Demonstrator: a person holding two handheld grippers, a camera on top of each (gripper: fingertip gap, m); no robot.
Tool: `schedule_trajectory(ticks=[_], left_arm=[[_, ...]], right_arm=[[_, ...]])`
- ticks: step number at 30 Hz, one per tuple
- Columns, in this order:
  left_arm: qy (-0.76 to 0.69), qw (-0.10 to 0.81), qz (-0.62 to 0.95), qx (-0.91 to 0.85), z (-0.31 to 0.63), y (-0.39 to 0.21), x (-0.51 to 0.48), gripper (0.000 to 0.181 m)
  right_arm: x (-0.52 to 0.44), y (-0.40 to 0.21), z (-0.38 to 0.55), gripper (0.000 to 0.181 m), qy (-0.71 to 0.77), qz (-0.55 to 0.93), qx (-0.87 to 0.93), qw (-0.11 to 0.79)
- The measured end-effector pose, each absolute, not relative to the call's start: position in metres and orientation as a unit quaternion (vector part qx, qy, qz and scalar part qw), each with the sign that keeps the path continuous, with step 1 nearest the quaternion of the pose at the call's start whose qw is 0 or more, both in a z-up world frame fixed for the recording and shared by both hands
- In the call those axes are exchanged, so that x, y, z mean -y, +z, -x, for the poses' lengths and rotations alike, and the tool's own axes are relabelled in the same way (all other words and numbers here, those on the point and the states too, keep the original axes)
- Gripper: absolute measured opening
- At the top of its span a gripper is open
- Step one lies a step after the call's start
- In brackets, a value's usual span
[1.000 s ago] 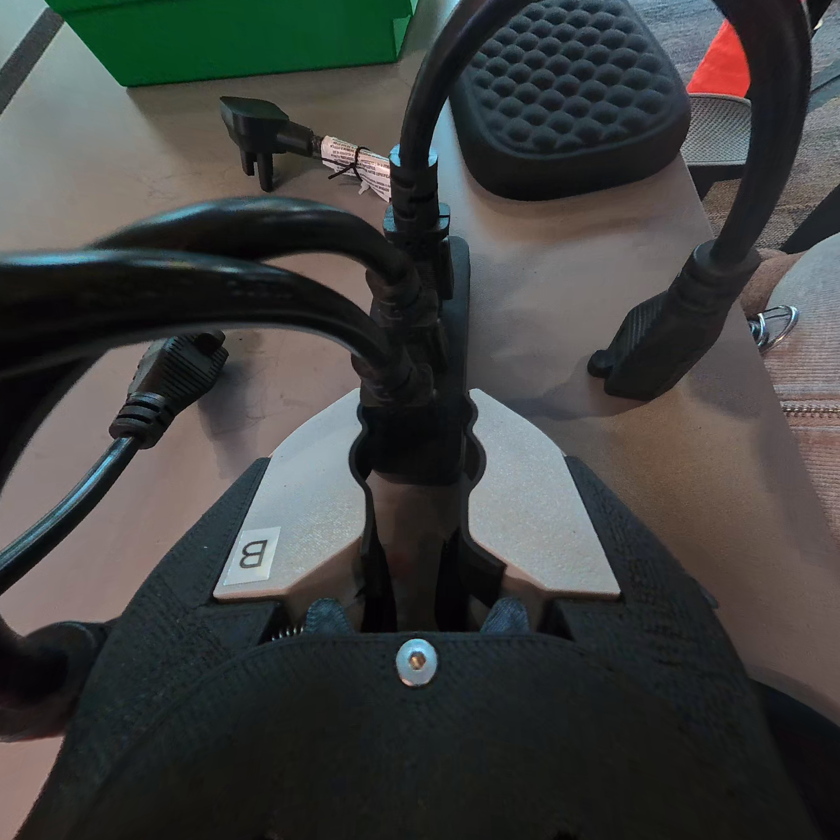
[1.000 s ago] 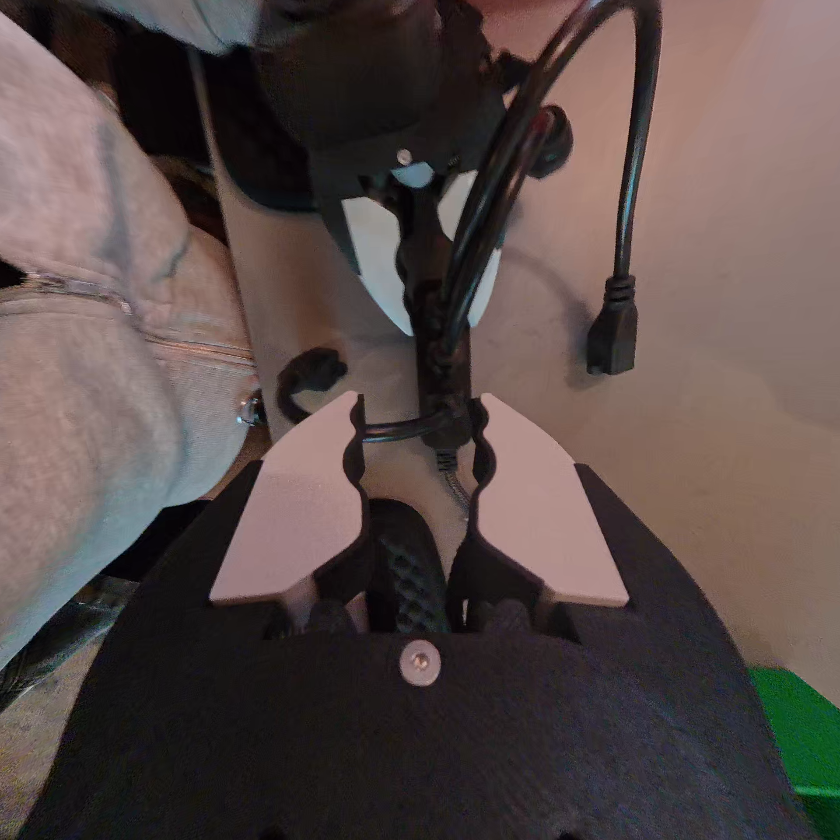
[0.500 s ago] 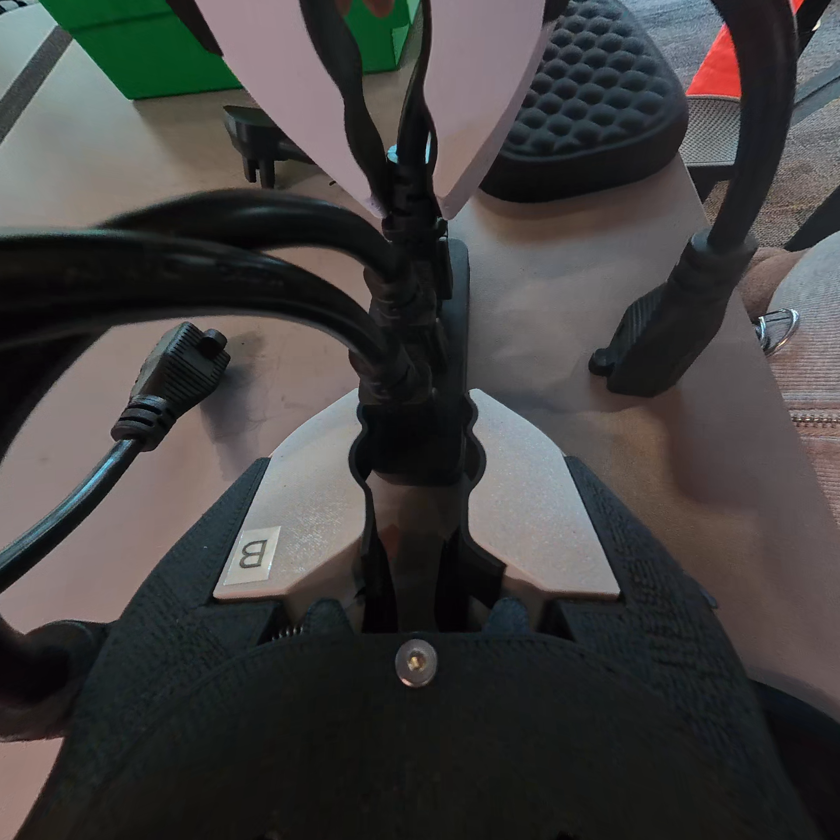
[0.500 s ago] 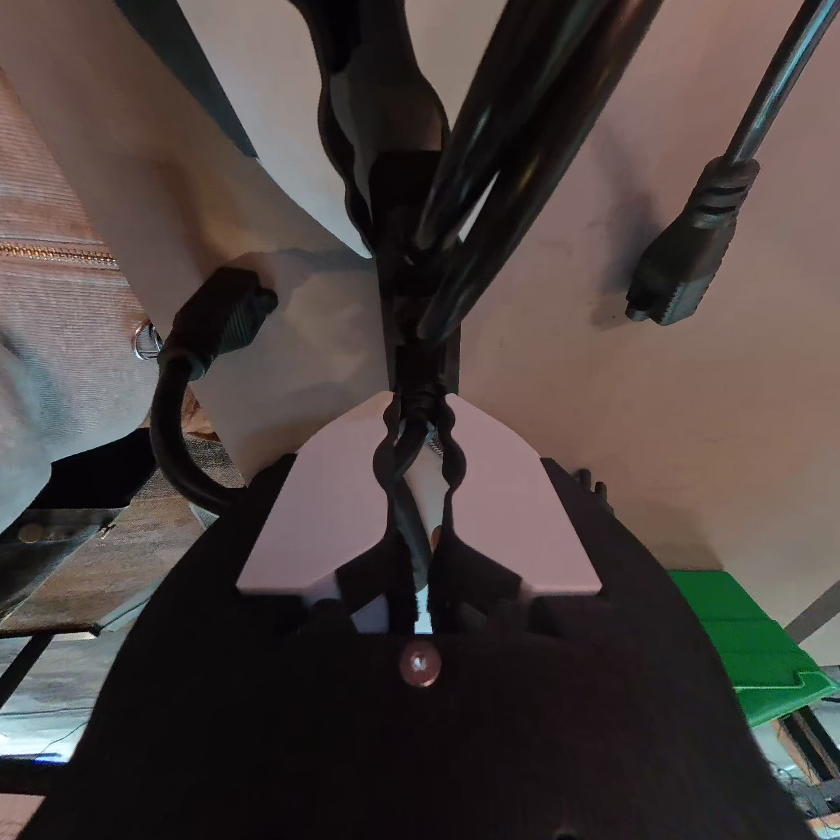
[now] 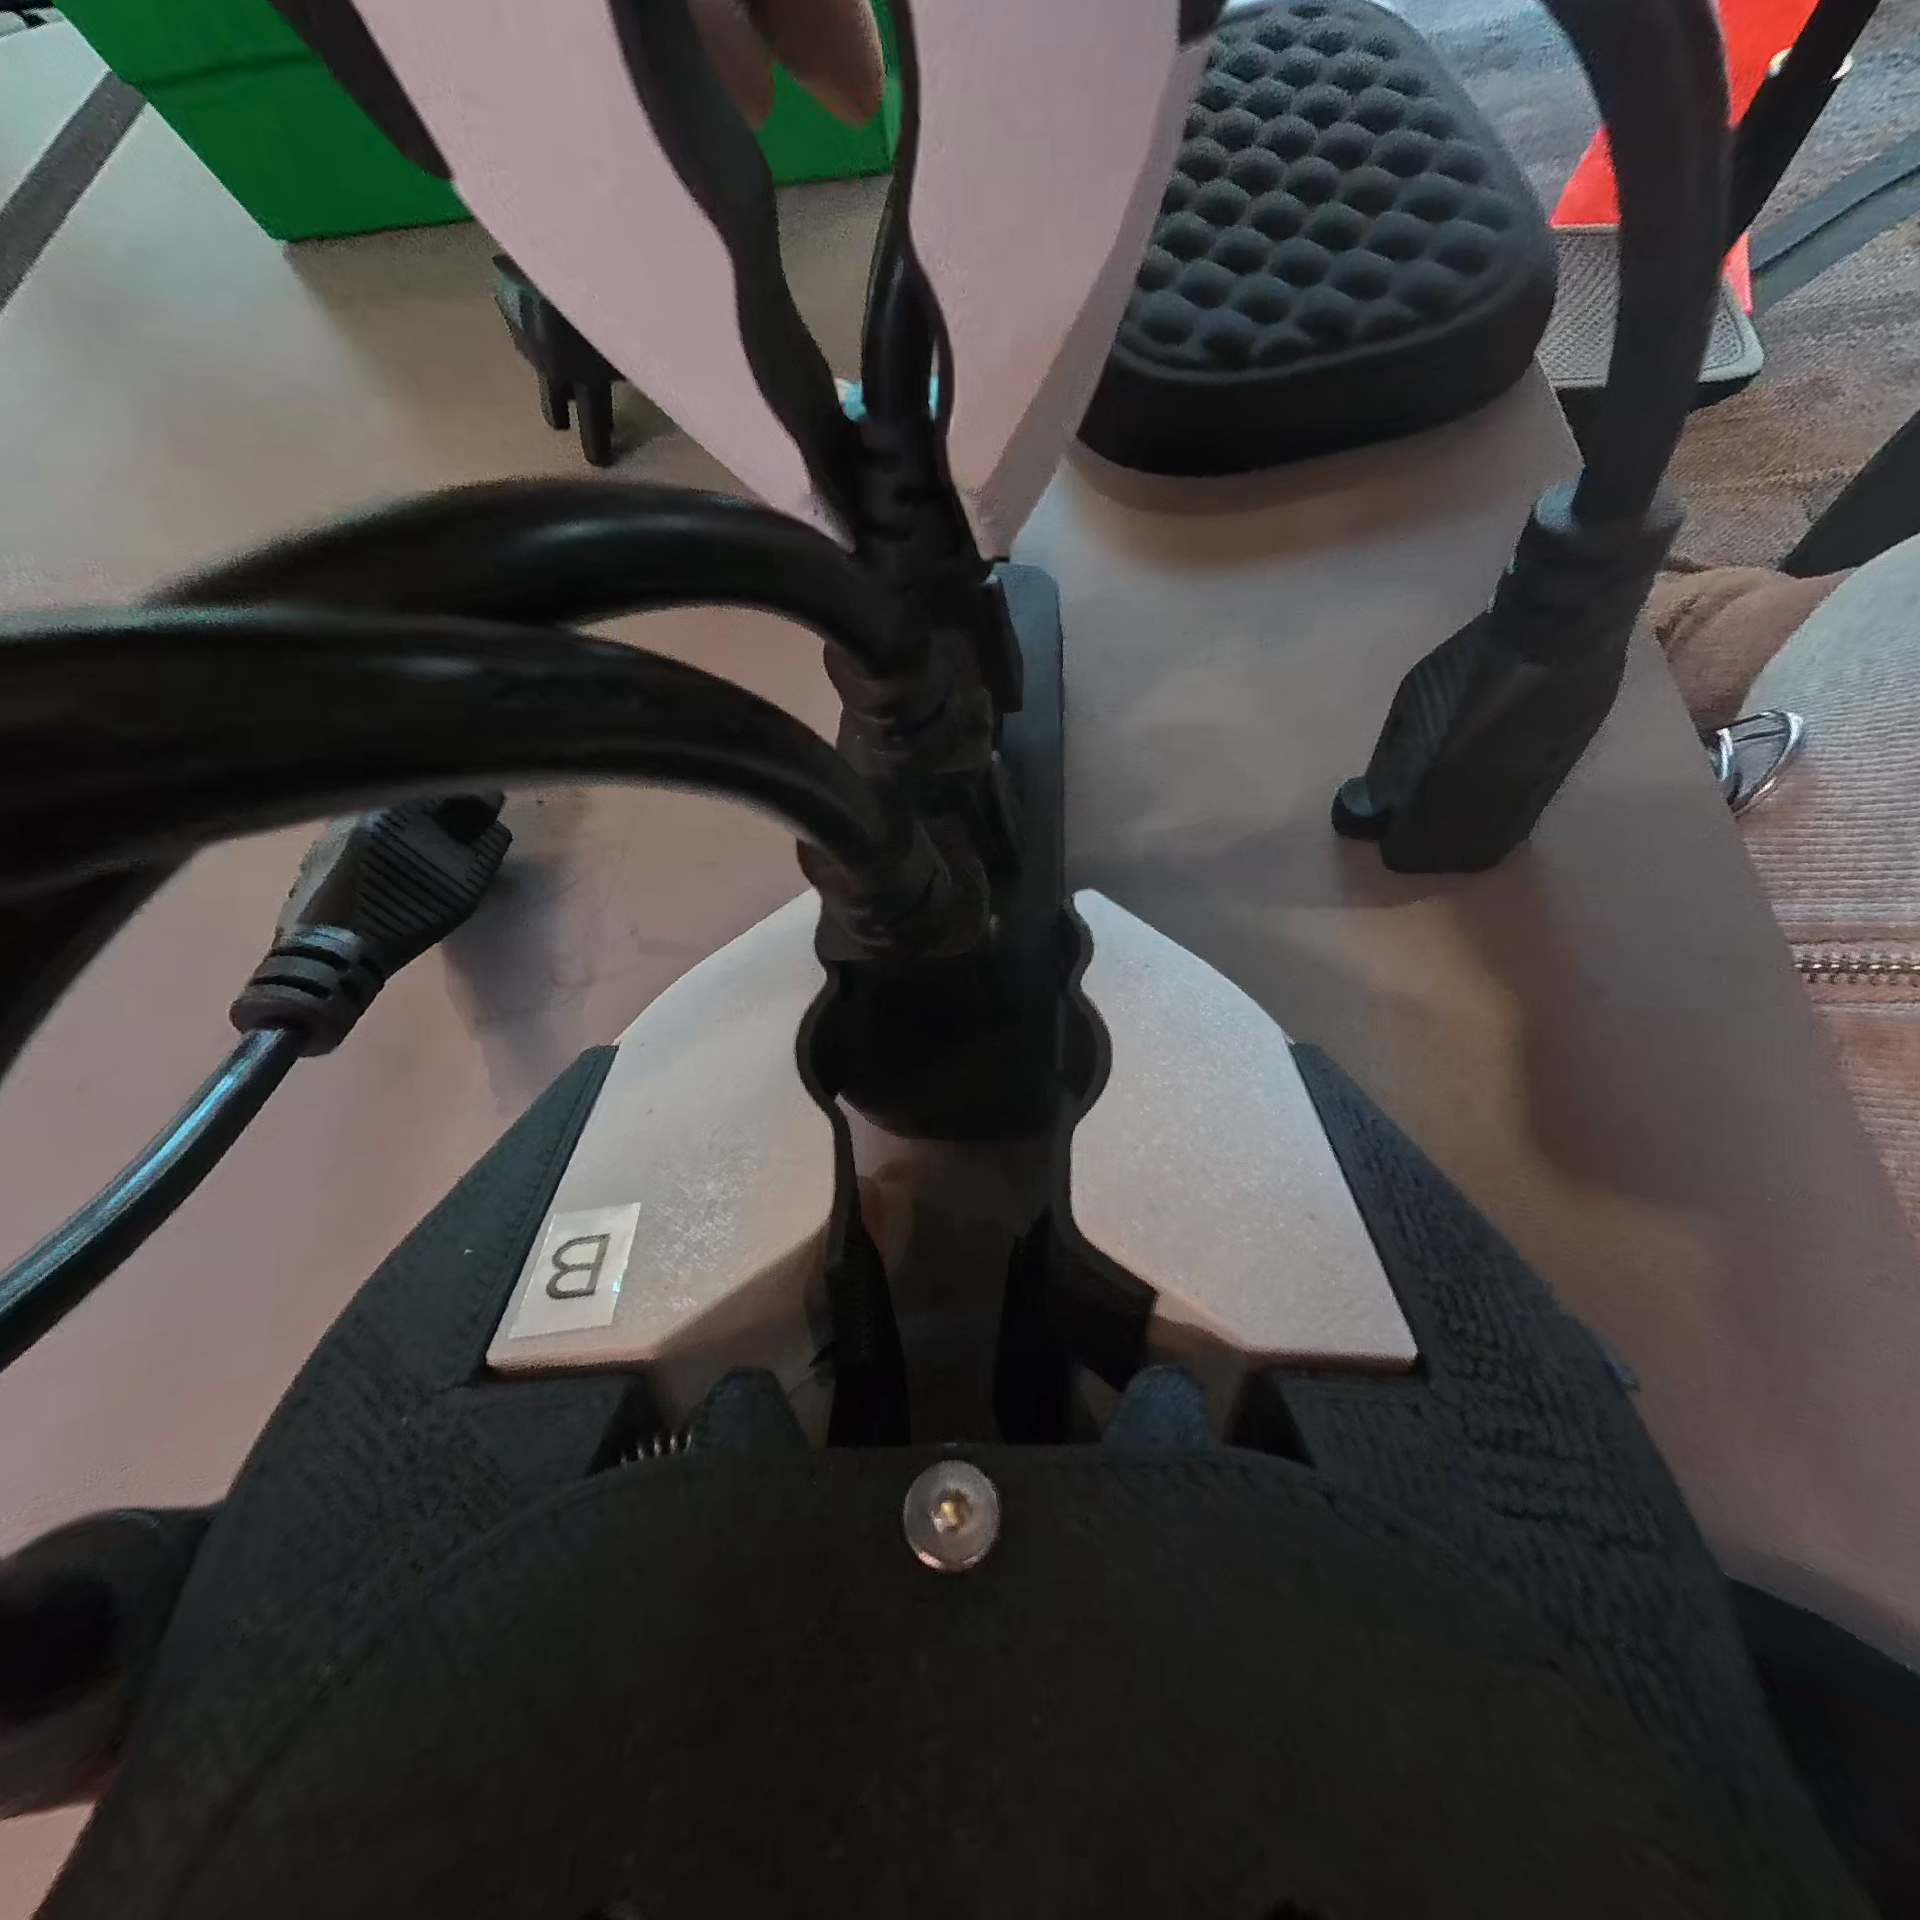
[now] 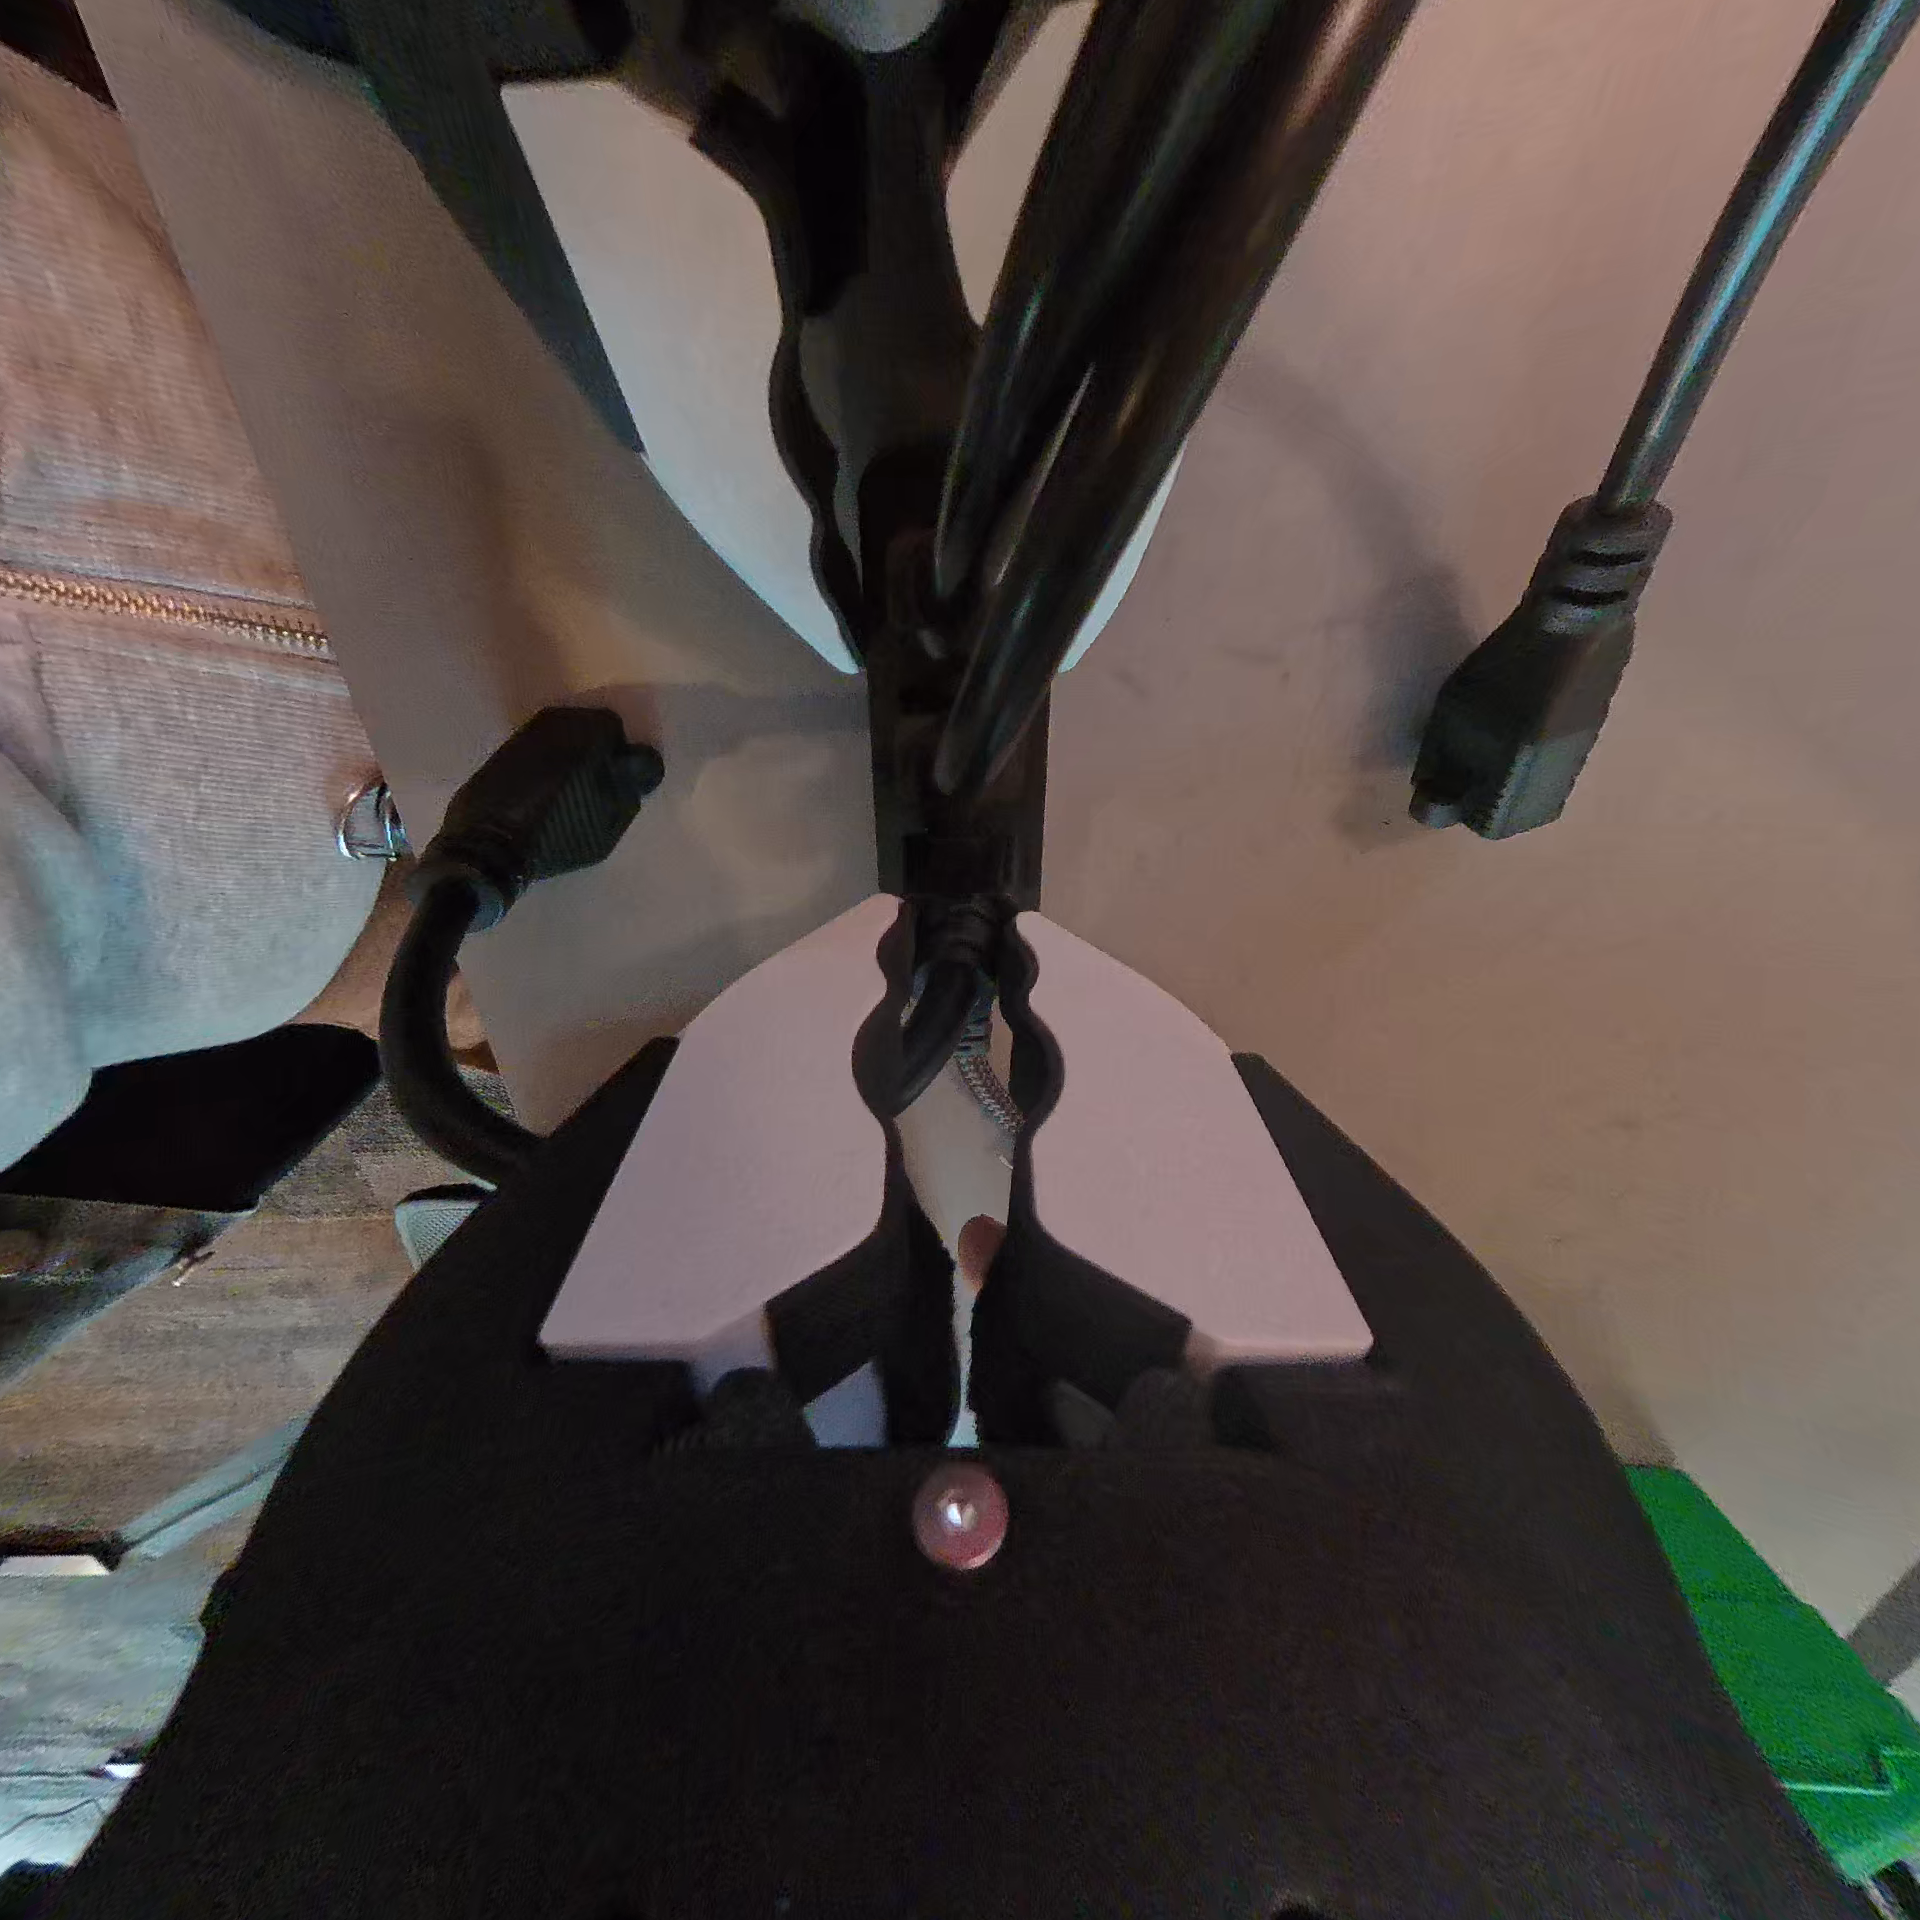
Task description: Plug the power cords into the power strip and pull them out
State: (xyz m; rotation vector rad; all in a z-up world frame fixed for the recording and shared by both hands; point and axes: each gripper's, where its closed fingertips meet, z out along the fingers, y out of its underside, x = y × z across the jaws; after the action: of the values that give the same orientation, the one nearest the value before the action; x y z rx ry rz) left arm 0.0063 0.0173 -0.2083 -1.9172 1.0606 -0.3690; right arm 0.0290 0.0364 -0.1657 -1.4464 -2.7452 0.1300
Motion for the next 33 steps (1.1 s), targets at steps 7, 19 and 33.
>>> schedule_trajectory(ticks=[7, 19, 33], left_arm=[[-0.154, 0.444, 0.768, -0.435, -0.009, -0.208, -0.016, 0.037], [-0.148, 0.449, 0.763, -0.442, -0.010, -0.209, -0.016, 0.038], [-0.149, 0.448, 0.751, -0.461, -0.015, -0.210, -0.014, 0.039]], right_arm=[[-0.037, -0.166, -0.033, 0.016, 0.022, 0.452, 0.892, 0.008], [-0.037, -0.166, -0.037, 0.017, 0.003, 0.439, 0.898, 0.018], [-0.032, -0.167, -0.035, 0.015, -0.021, 0.421, 0.907, 0.005]])
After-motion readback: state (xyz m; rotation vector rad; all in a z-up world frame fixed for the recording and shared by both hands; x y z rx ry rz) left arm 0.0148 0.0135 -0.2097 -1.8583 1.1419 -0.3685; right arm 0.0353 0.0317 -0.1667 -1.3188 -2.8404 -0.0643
